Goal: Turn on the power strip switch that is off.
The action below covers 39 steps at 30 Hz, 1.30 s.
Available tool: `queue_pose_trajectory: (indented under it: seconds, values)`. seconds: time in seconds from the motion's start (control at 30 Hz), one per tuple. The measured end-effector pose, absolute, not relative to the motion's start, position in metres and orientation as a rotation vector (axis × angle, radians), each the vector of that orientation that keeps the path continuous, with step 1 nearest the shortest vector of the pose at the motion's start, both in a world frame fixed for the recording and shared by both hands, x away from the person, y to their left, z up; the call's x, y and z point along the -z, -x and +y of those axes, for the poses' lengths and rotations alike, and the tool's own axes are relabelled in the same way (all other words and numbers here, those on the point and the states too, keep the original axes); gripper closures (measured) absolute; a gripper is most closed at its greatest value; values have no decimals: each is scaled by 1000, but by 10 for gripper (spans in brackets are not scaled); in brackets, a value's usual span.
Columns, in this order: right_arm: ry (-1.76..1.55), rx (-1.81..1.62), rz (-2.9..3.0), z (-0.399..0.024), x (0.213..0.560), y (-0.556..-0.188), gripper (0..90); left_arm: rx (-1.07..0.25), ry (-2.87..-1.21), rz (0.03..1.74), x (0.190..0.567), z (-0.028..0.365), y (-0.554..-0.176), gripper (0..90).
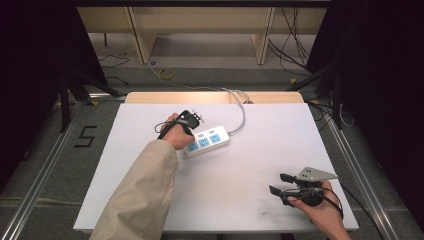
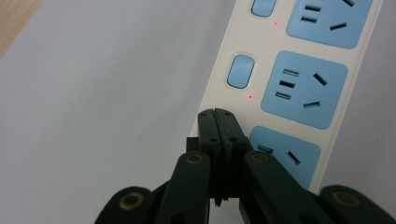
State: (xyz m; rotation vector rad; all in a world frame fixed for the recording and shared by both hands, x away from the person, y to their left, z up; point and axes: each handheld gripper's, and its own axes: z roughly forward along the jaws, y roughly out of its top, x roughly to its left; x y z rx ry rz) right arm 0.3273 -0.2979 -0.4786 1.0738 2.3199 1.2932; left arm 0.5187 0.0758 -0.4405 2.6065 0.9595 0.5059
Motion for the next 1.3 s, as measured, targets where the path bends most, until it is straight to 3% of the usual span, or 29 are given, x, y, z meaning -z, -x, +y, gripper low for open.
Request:
queue_pose_trajectory:
  seconds: [1.3]
  values:
    - [-1072,-1294,2315,-298,478,-328,350,-516,-2604,961,441,76,-518,899]
